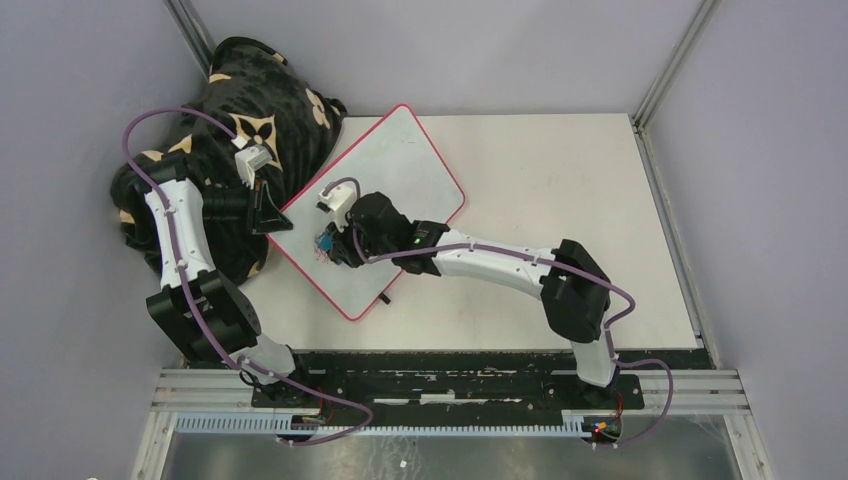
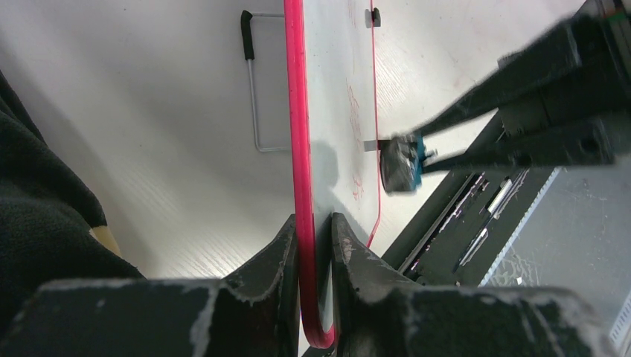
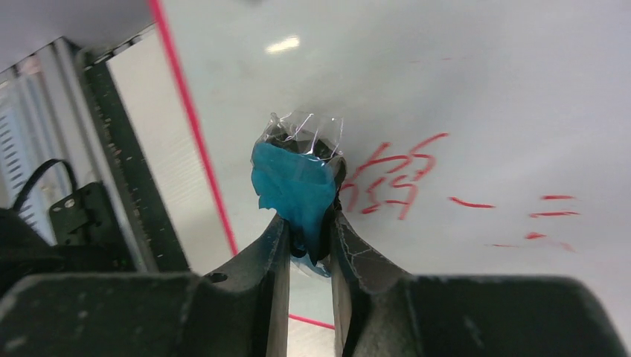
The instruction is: Erase the whiteboard
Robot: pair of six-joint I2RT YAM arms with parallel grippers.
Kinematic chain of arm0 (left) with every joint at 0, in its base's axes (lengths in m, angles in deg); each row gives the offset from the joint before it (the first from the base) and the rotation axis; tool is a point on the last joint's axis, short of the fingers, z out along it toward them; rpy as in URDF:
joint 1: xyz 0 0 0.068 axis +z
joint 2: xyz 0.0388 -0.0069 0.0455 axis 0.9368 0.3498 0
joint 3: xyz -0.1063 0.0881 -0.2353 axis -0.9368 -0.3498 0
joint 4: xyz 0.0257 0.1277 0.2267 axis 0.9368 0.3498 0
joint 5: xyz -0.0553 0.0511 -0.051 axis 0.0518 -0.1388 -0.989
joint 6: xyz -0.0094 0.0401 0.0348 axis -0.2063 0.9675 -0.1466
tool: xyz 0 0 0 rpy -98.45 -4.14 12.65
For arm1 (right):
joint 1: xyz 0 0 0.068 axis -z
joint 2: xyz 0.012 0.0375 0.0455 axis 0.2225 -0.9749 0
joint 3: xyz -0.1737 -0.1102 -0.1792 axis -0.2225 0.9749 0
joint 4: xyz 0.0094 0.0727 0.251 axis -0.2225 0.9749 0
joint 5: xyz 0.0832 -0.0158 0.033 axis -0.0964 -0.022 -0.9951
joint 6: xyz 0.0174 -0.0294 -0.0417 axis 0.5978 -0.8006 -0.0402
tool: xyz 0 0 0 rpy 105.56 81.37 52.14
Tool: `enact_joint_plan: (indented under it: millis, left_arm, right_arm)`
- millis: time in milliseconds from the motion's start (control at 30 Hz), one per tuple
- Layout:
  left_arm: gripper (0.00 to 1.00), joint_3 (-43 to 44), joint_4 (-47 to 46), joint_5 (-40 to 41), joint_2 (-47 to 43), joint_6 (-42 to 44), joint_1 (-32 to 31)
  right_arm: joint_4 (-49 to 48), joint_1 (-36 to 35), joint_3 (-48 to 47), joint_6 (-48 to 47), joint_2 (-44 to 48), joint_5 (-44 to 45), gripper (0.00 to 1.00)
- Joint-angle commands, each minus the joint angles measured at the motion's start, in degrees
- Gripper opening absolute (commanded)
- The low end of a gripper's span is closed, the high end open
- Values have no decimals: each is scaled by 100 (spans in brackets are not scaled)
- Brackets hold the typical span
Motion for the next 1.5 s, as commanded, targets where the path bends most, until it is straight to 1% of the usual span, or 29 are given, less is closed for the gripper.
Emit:
enact_joint_plan:
  millis: [0, 233, 467, 700, 767, 833, 1167, 1467]
  left_arm:
    - [3, -74, -224, 447, -61, 580, -74]
    - [3, -71, -228, 441, -66, 590, -76]
    - [3, -119, -226, 445, -98, 617, -69]
    - [3, -158, -224, 406, -134, 595, -73]
    - [3, -155, -227, 403, -131, 590, -75]
    - [3, -152, -227, 404, -132, 582, -78]
    - [3, -165, -226, 413, -146, 572, -70]
    - [3, -212, -228, 399, -164, 571, -81]
  right_arm:
    - [-118, 337, -79, -194, 42, 477, 1]
    - [88, 816, 48, -468, 157, 1006, 1]
    - [132, 1538, 331, -533, 247, 1096, 1]
    - [55, 1602, 389, -511, 228, 951, 1]
    - [-59, 1549, 405, -397, 233, 709, 1]
    - [-71, 1384, 327, -361, 194, 656, 1]
    - [21, 306, -328, -241, -201, 387, 1]
    - [281, -156, -1076, -267, -741, 24, 1]
